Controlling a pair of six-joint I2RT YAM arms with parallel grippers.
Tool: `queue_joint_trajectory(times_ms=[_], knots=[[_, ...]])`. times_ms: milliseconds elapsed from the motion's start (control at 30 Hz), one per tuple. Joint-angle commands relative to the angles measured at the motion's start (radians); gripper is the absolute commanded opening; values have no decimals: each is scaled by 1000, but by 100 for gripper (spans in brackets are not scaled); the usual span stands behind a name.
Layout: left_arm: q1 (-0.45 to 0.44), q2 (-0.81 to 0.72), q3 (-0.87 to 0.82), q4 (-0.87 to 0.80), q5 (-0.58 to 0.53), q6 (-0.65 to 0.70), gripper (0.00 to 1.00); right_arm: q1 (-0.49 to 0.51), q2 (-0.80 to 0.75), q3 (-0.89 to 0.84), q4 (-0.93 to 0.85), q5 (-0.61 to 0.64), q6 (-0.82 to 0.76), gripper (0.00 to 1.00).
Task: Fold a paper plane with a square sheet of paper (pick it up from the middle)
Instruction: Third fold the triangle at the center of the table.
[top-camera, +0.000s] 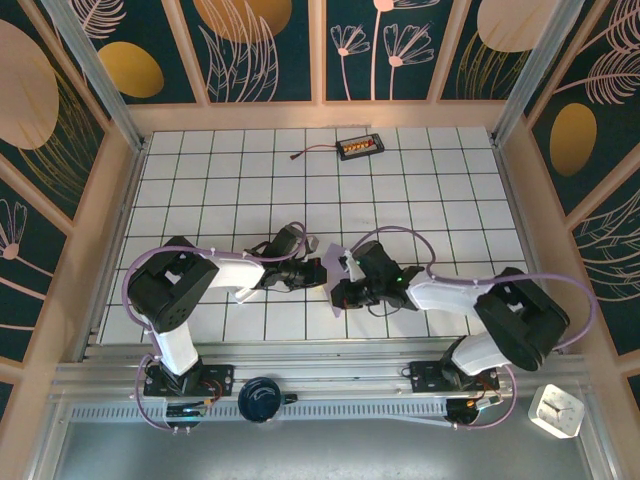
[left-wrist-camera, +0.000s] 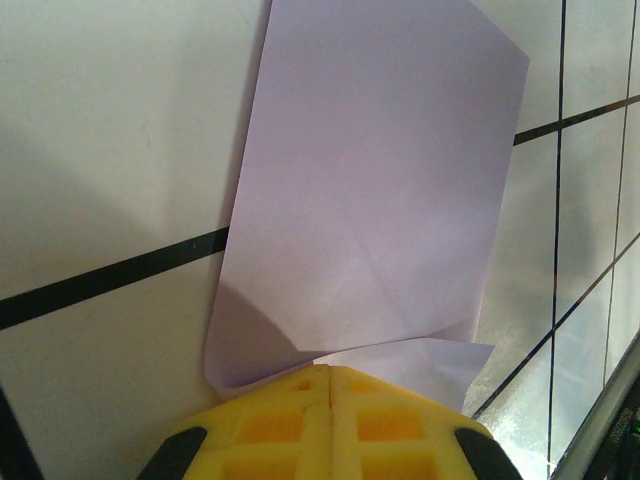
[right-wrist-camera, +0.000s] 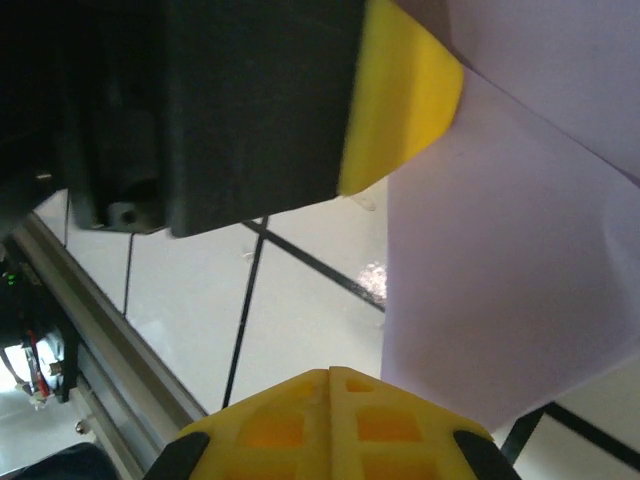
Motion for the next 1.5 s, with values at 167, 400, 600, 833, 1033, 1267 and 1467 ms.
queue_joint_trajectory(times_ms=[167, 400, 600, 833, 1033, 1267, 1467], knots=[[1, 3, 35, -161, -23, 12, 0, -14, 88, -58, 54, 20, 4, 0], [4, 28, 66, -186, -34, 39, 0, -14, 81, -106, -32, 79, 37, 0], [38, 48, 62, -154, -15, 49, 0, -12, 58, -118, -142, 112, 47, 0], [107, 68, 72, -87, 47, 52, 5, -12, 53, -130, -181, 119, 53, 0], [169, 43, 62, -63, 64, 65, 10, -13, 44, -130, -193, 126, 35, 0], [173, -64, 16, -32, 78, 23, 15, -9, 21, -99, -190, 112, -32, 0], [165, -235, -67, -24, 54, -26, 26, -42, -81, -30, -277, 102, -166, 0]])
